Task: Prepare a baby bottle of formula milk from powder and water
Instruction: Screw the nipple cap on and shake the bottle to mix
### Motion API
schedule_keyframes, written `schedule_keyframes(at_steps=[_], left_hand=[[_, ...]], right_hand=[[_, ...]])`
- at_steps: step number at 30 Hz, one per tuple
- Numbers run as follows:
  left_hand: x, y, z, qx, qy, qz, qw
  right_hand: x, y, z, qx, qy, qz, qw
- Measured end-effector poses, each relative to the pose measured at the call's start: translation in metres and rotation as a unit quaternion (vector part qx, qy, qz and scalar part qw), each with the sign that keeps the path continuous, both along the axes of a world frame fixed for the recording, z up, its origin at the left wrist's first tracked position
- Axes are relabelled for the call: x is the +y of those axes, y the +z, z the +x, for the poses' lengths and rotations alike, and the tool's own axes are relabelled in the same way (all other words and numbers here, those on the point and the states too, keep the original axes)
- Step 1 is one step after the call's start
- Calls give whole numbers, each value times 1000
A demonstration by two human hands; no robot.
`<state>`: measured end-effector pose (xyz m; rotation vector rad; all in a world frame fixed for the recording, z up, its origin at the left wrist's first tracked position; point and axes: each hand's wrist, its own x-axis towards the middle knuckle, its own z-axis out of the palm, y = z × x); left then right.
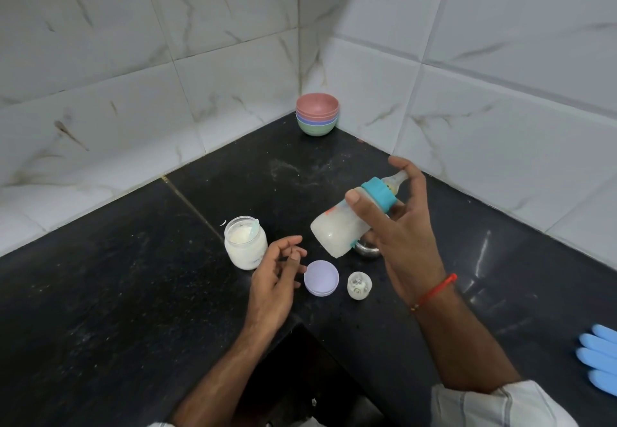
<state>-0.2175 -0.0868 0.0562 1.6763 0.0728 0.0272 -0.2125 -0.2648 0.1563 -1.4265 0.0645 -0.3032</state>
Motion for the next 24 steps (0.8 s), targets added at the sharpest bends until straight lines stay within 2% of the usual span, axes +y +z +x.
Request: schedule_keyframes(at_steps=[5, 7, 8, 9, 10, 12, 14, 17, 19, 22, 24], left_hand=[[1, -1, -2, 1, 2, 0, 1000], [2, -2, -3, 3, 4, -2, 1000], [2, -2, -3, 4, 5, -4, 1000], [2, -1, -3, 5, 5, -5, 1000], [2, -1, -3, 6, 5, -5, 1000], [3, -1, -4, 6, 5, -1, 1000], [3, 0, -4, 6, 6, -2, 1000], [3, 0, -4, 6, 7, 0, 1000], [3, 1, -5, 5, 5, 6, 1000], [3, 2, -7, 0, 5, 10, 1000], [3, 3, -7, 1, 4, 11, 1000]], right_hand=[[1, 4, -1, -29, 3, -30, 999], [-1, 4, -1, -24, 28, 40, 999], [-1, 4, -1, -23, 31, 46, 998], [-2, 3, -2, -31, 20, 30, 999], [-3, 3, -2, -48, -8, -32, 998], [-4, -1, -2, -56, -9, -95, 994], [-3, -3, -2, -46, -4, -84, 995], [-7, -11, 1, -50, -2, -144, 988], [-7, -13, 0, -24, 8, -119, 993], [-10, -17, 2, -15, 4, -136, 991], [-10, -15, 1, 8, 8, -83, 996]])
